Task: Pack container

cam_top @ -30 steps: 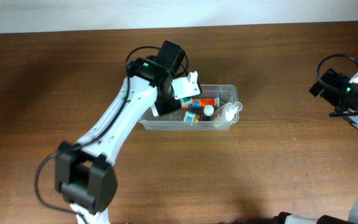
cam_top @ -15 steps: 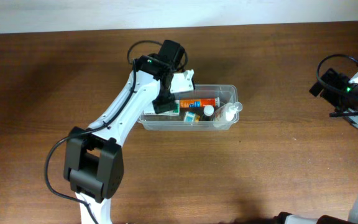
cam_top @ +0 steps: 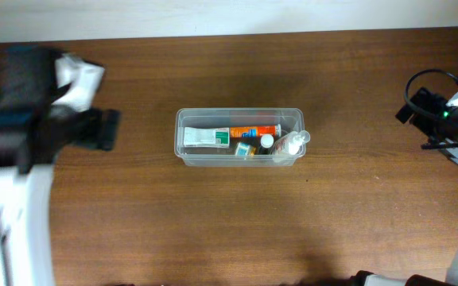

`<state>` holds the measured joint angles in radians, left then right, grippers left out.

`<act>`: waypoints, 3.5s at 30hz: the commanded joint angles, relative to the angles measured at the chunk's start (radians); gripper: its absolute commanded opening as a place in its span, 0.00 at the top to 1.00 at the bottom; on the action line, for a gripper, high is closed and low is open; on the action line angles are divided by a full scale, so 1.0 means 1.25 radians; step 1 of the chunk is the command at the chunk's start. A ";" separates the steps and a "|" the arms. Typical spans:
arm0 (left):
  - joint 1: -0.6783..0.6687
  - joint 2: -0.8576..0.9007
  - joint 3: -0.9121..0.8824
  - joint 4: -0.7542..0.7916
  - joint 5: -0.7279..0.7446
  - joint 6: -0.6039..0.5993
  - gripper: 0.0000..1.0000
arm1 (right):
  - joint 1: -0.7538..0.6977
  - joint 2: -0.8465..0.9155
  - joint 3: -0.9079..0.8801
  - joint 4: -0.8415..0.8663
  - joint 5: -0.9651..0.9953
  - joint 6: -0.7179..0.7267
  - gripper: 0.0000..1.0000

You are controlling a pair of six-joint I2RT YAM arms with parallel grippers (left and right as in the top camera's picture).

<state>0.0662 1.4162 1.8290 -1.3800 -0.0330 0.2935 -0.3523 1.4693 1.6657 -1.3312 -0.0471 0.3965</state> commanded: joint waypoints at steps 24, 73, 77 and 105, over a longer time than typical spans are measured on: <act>0.180 -0.751 -1.083 0.816 0.485 -0.259 0.00 | -0.004 -0.001 0.003 0.002 -0.001 0.004 0.02; 0.015 -1.129 -1.392 0.885 0.247 -0.137 0.00 | -0.004 -0.001 0.003 0.002 -0.001 0.004 0.02; 0.015 -1.129 -1.392 0.885 0.247 -0.137 0.00 | -0.004 -0.001 0.003 0.002 -0.001 0.004 0.02; 0.015 -1.129 -1.392 0.885 0.247 -0.137 0.00 | 0.156 -0.822 -0.807 0.482 0.082 -0.233 0.02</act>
<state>0.0906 0.0135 0.0948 -0.2756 0.2790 0.1127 -0.1635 0.5781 0.8482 -0.7933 0.0708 0.1234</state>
